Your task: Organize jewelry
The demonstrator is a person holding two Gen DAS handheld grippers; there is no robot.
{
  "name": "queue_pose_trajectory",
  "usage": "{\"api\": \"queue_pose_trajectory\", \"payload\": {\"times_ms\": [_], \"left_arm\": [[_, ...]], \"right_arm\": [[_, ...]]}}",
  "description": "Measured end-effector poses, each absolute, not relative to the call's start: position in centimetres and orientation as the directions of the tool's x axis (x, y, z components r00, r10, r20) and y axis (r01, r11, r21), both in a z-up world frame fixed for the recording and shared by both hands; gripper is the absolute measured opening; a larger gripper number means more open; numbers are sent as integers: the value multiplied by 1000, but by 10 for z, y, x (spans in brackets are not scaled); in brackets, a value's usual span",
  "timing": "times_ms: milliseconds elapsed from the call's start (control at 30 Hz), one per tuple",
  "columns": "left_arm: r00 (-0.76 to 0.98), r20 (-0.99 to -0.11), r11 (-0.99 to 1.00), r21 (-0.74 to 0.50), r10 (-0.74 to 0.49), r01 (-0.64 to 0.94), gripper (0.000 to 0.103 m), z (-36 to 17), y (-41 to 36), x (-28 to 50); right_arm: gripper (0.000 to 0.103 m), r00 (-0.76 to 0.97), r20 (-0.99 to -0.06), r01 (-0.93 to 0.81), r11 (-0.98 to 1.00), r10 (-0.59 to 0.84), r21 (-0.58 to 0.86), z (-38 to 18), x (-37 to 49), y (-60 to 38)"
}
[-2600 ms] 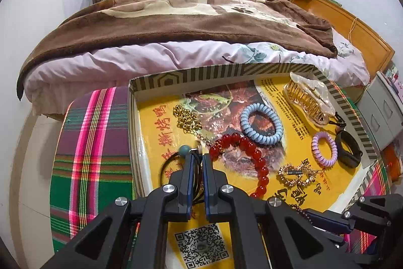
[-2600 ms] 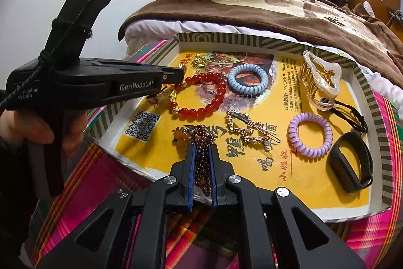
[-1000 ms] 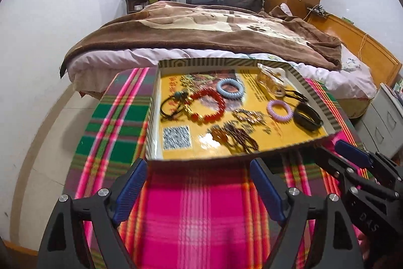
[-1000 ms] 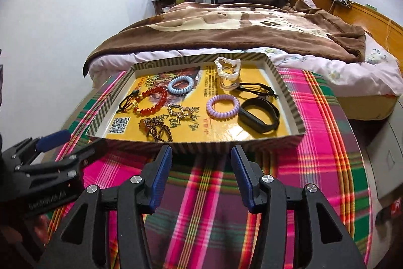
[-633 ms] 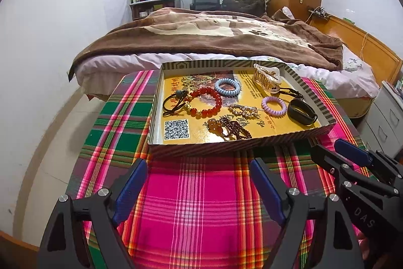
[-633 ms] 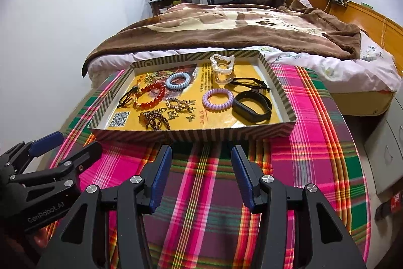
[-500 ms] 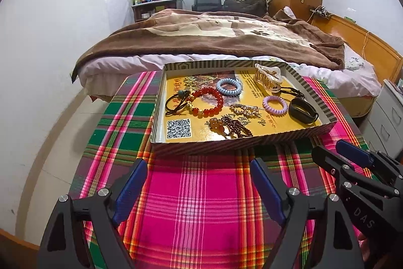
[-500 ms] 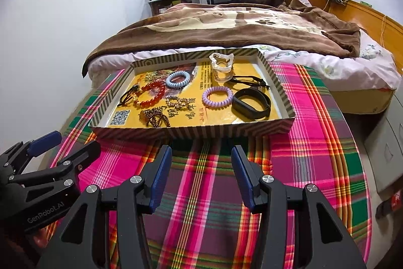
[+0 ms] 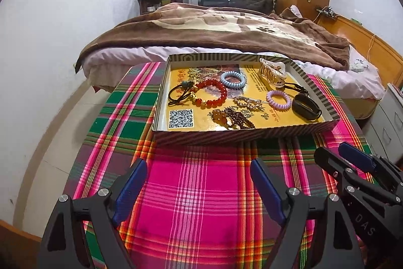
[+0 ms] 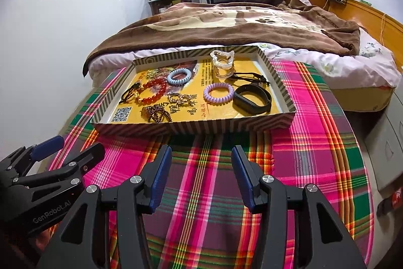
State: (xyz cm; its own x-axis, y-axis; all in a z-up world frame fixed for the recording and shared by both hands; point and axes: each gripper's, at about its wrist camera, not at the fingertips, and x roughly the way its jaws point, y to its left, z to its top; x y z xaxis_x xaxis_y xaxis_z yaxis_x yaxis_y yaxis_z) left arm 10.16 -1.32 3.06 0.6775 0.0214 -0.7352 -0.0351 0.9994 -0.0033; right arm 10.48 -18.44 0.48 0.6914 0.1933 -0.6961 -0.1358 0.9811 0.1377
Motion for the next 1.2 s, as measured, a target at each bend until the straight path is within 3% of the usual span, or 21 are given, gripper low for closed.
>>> {"api": "queue_pose_trajectory", "payload": {"times_ms": [700,1200], "left_arm": [[670,-738,996,30,78,-84,83,30,-10,100],[667,-743,997,7,54,-73,83,29,-10,100]], "right_arm": [[50,693,-697,-132,983,185,131,4,102,-182],[50,690,-699,-130,983,186,133,3,102,-182]]}}
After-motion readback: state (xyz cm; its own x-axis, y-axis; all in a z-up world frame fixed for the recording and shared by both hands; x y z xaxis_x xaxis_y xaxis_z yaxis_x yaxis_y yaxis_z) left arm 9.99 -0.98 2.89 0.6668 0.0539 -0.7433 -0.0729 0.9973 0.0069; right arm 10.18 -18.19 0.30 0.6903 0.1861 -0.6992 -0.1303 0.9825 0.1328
